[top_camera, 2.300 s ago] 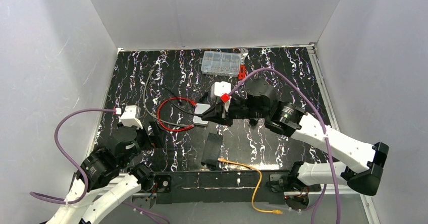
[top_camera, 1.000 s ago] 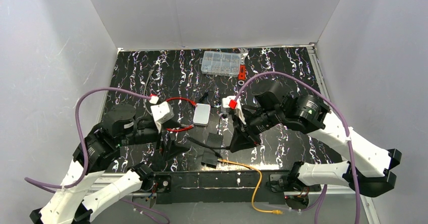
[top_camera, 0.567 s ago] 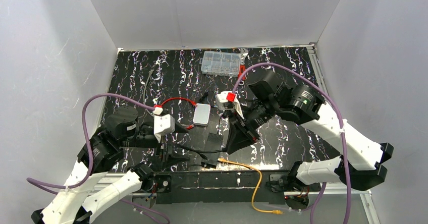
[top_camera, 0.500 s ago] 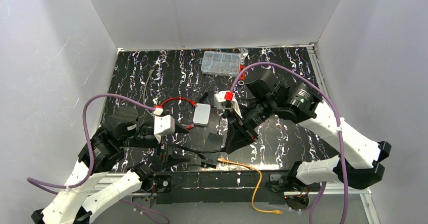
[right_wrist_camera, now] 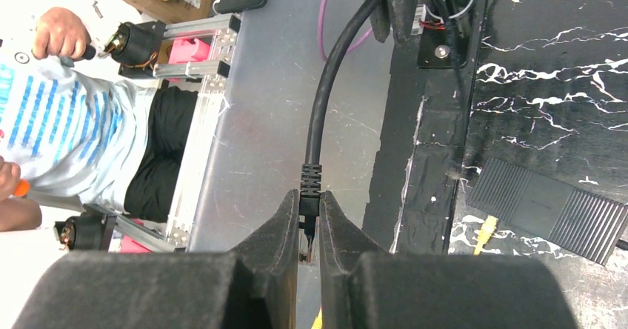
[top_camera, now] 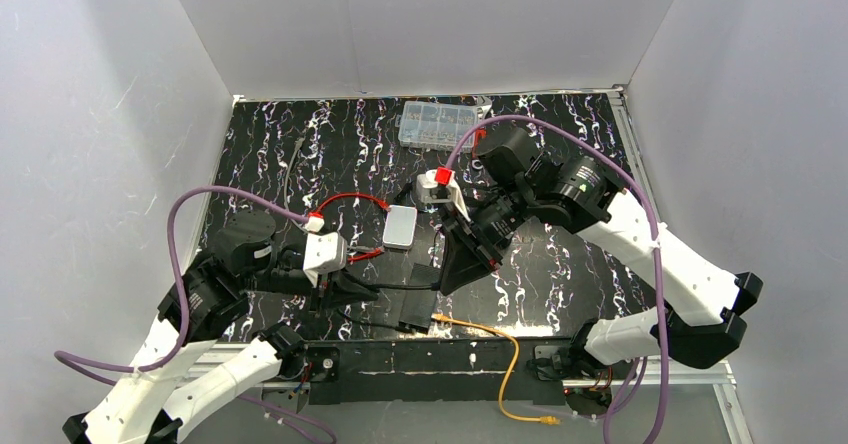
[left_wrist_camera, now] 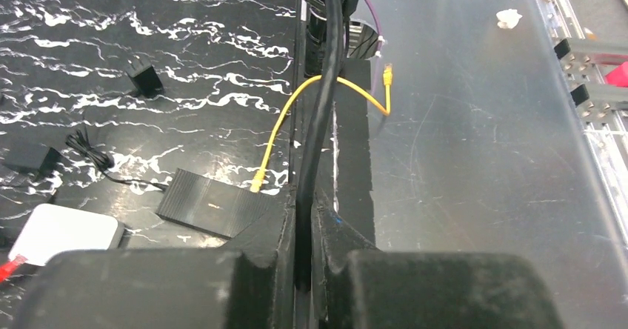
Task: Insert the plug into the switch port
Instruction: Pick up the connector from the center of the board.
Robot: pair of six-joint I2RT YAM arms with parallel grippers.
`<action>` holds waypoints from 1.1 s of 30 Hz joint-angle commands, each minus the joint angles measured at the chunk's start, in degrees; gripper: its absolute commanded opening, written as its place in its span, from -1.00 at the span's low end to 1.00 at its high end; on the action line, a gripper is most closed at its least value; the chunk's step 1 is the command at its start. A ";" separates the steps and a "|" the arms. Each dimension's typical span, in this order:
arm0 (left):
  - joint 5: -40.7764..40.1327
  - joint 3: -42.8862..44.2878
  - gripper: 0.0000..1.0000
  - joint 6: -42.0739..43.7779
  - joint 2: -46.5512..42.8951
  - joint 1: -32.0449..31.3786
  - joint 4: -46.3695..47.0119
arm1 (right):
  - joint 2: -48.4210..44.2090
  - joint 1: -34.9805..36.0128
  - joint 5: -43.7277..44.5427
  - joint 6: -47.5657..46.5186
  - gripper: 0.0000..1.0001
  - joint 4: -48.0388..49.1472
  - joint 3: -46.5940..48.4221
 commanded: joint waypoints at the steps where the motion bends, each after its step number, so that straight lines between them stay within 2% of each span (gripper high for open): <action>1: 0.47 -0.28 -1.00 -0.48 0.06 0.14 0.66 | 0.41 -0.65 -0.96 1.79 -0.97 1.82 2.41; 5: -2.63 -0.30 -1.00 -2.25 -0.20 0.12 1.87 | 0.04 -1.07 1.34 3.16 -0.94 3.36 2.39; 9: -7.12 -2.12 -1.00 -5.71 -1.67 0.10 5.69 | -4.02 -1.97 9.28 5.26 -0.38 10.38 -0.76; 13: -11.88 -4.29 -1.00 -9.12 -3.12 0.10 9.02 | -9.91 -3.09 15.61 9.01 -0.02 19.44 -7.01; 15: -13.42 -5.46 -1.00 -10.63 -3.98 0.15 10.85 | -11.90 -3.27 19.19 10.45 0.09 22.51 -9.30; 18: -16.59 -7.04 -1.00 -13.47 -5.67 0.16 13.44 | -13.32 -3.29 25.06 12.40 0.15 24.99 -11.40; 27: -32.76 -9.31 -1.00 -16.68 -9.89 0.15 17.46 | -16.52 -3.74 39.94 19.79 0.23 35.48 -17.31; 33: -36.11 -11.88 -1.00 -20.78 -11.85 0.12 22.02 | -16.95 -4.00 44.36 26.00 0.21 44.08 -20.33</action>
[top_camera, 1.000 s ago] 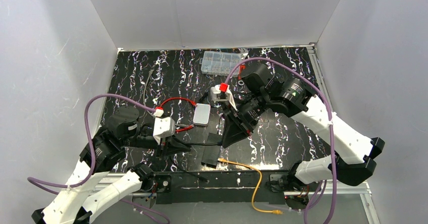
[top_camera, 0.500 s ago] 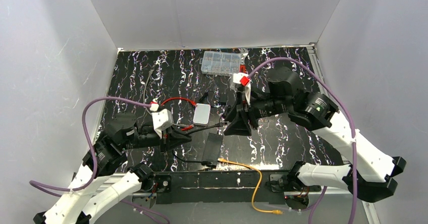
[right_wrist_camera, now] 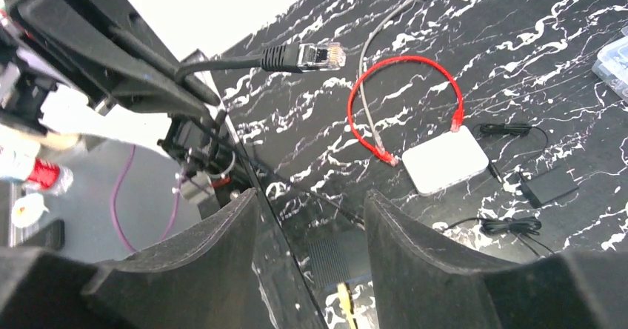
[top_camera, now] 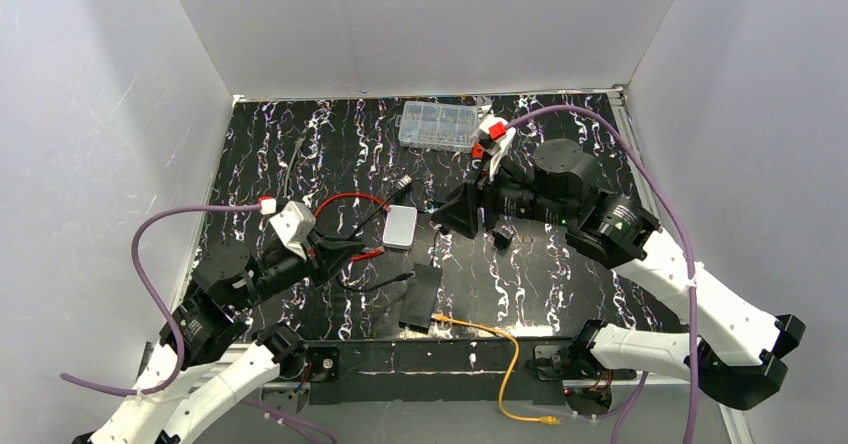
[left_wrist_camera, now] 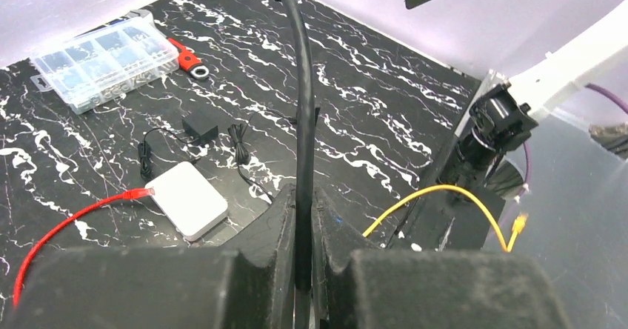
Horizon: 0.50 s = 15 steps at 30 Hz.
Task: Insert the plug into the switch port
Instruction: Pick up the connector from the center of the board.
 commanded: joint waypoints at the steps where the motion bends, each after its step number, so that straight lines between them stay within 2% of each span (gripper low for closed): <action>1: -5.00 -1.53 -1.00 -4.25 -0.92 0.18 5.27 | -1.69 -0.34 5.08 6.82 0.20 12.70 -2.33; 6: -7.56 -3.31 -1.00 -8.62 -2.83 0.10 8.01 | -1.16 -0.39 4.61 12.51 0.17 19.27 -4.20; 15: -17.30 -6.58 -1.00 -15.82 -7.59 0.17 11.14 | 0.71 -0.44 5.69 21.56 0.11 28.99 -6.37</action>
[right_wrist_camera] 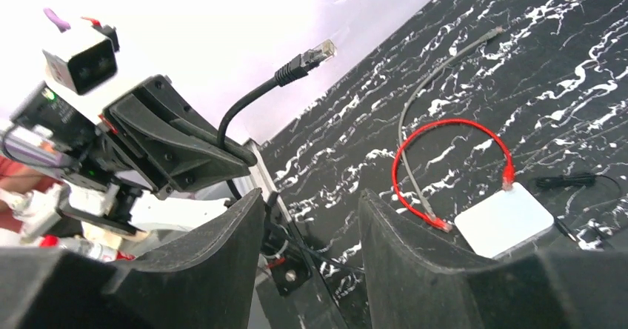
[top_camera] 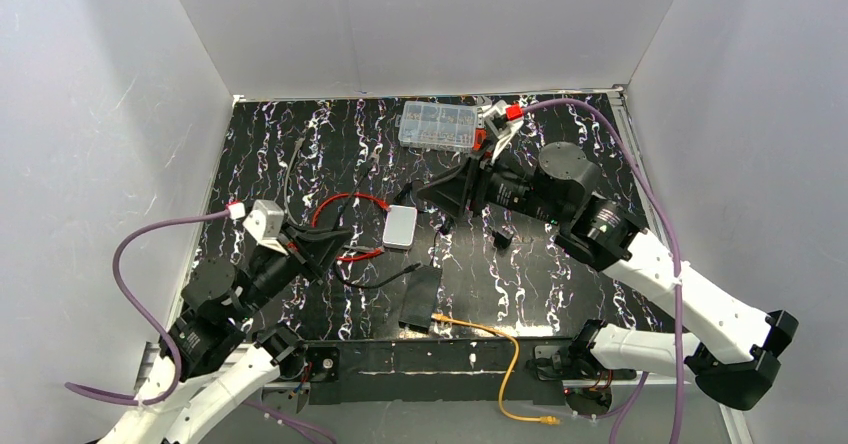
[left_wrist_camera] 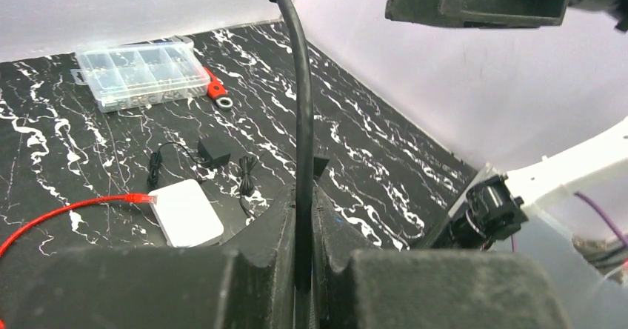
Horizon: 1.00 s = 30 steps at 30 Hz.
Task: Insert the plug into the switch port
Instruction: Pick up the connector from the center of the board.
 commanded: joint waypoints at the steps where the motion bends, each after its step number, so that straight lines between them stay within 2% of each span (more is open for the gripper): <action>1: -6.58 -1.51 -1.00 -5.45 -1.72 0.12 4.68 | 1.62 -0.16 1.00 6.61 0.12 9.80 0.28; 18: -7.85 -6.42 -1.00 -21.19 -5.57 0.12 10.10 | 12.24 -0.06 -8.20 21.25 0.11 24.01 3.18; 30: -4.46 -9.99 -1.00 -25.37 -4.67 0.12 16.83 | 21.22 0.23 -14.13 28.96 0.09 30.73 7.16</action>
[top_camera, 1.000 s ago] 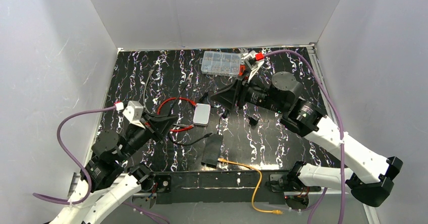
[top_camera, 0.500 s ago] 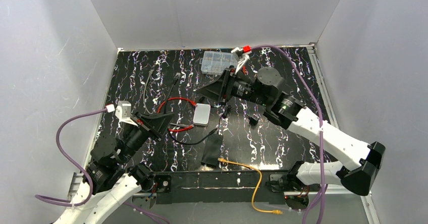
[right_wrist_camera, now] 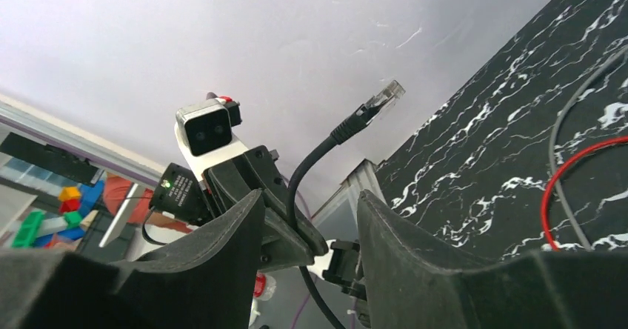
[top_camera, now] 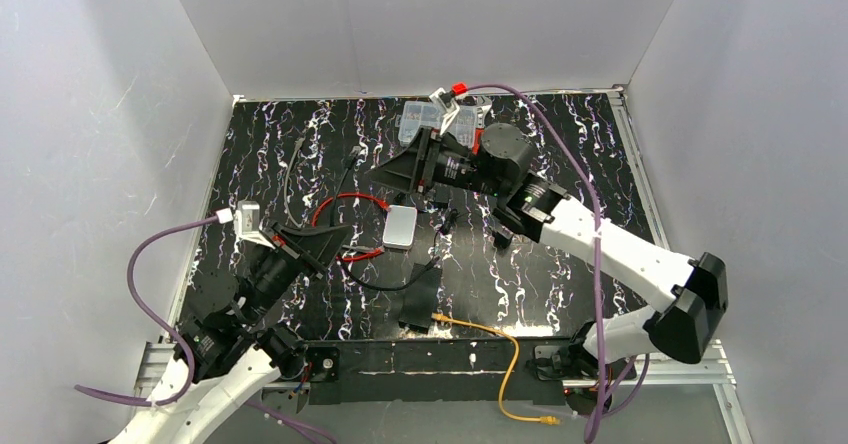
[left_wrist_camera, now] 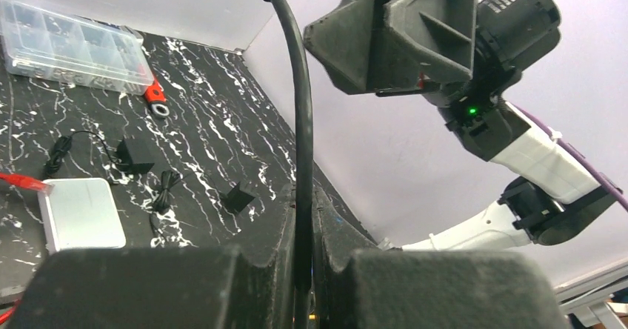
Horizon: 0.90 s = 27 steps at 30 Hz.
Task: Insert the plug into the switch port
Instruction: Pick up the connector from the center of the board.
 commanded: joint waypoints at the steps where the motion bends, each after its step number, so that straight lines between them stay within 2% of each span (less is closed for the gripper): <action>1: 1.79 -1.39 -1.00 -2.04 0.79 0.12 6.34 | 2.25 0.35 -3.19 4.28 0.08 6.47 4.05; 8: 4.39 -2.54 -1.00 -2.89 2.19 0.14 9.78 | 4.73 1.04 -3.74 6.55 0.05 8.58 5.01; 15: 5.76 -3.25 -1.00 -3.09 4.49 0.14 12.62 | 6.72 1.53 -5.20 8.36 -0.14 10.06 6.43; 22: 5.50 -3.14 -1.00 -2.54 4.85 0.12 13.02 | 7.04 1.52 -5.82 8.46 -0.63 10.42 6.52; 25: 5.49 -3.20 -1.00 -2.49 5.29 0.11 13.05 | 7.11 1.53 -5.74 8.31 -0.97 10.54 6.51; 27: 5.27 -3.09 -0.99 -2.54 5.57 0.15 12.42 | 6.93 1.53 -5.74 7.92 -0.97 10.38 6.49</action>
